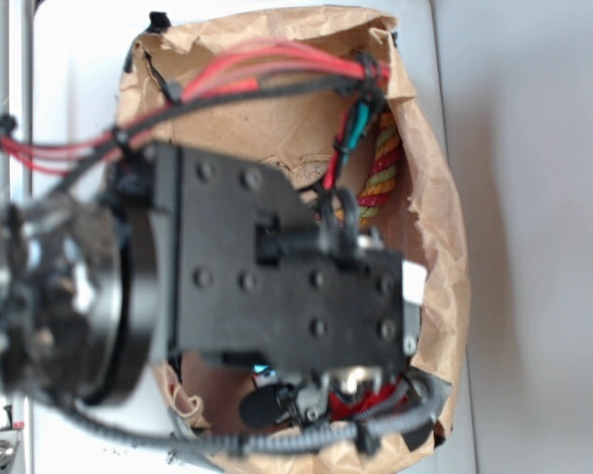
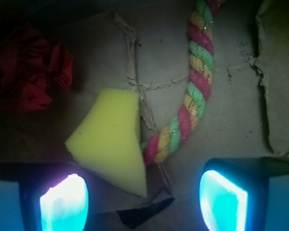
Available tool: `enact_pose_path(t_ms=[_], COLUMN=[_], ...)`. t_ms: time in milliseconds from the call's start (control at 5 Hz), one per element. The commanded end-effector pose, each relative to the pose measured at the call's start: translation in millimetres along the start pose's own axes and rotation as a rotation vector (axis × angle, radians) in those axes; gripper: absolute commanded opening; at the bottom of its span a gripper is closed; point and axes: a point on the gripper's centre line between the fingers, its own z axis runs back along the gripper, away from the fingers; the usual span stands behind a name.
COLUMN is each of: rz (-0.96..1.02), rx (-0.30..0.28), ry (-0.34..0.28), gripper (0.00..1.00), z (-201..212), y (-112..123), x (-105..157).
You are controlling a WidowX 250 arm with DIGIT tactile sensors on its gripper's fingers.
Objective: Grab the green sponge.
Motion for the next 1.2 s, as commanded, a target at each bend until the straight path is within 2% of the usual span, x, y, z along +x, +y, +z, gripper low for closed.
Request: enact_pose_path(t_ms=[0,600,1000], rz=[-0.047,-0.027,-0.055], rx=[-0.014,0.047,0.098], ry=[-0.023,-0.021,-0.02], gripper=[1.0,1.0,1.0], z=[8,-5,-24], y=[-27,-21,-31], x=[-4,17,27])
